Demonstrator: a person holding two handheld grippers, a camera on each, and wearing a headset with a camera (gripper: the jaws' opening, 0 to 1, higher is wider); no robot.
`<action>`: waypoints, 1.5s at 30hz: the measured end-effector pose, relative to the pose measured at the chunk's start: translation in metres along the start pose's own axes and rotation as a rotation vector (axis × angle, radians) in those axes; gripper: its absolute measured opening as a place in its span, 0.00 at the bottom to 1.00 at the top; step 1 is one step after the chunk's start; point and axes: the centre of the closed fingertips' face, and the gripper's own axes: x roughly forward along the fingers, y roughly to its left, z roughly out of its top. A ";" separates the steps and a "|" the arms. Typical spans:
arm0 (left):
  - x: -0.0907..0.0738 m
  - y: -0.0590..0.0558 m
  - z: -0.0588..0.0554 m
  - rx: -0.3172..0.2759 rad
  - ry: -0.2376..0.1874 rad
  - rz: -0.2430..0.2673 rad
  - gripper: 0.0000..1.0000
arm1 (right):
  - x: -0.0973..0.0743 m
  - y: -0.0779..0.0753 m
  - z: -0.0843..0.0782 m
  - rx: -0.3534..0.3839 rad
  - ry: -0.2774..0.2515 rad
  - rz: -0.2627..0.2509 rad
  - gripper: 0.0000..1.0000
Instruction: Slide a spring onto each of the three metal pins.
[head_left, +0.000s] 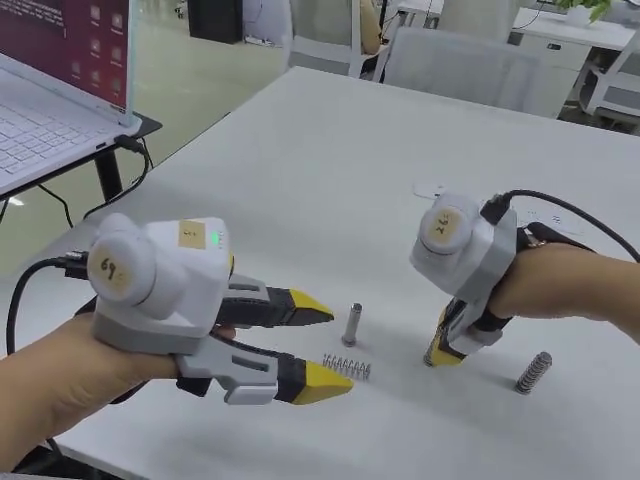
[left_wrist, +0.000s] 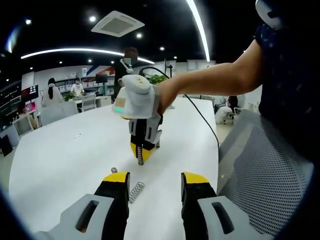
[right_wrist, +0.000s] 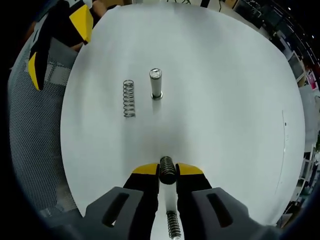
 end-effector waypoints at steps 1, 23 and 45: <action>0.000 0.000 0.000 0.000 -0.001 0.000 0.35 | 0.000 0.000 0.000 0.000 -0.001 0.000 0.14; 0.001 0.000 -0.001 -0.001 0.002 -0.002 0.35 | -0.014 -0.002 0.006 -0.002 -0.050 -0.030 0.22; -0.002 0.000 0.002 0.009 -0.001 0.007 0.35 | -0.046 0.011 0.044 -0.073 -0.128 -0.080 0.23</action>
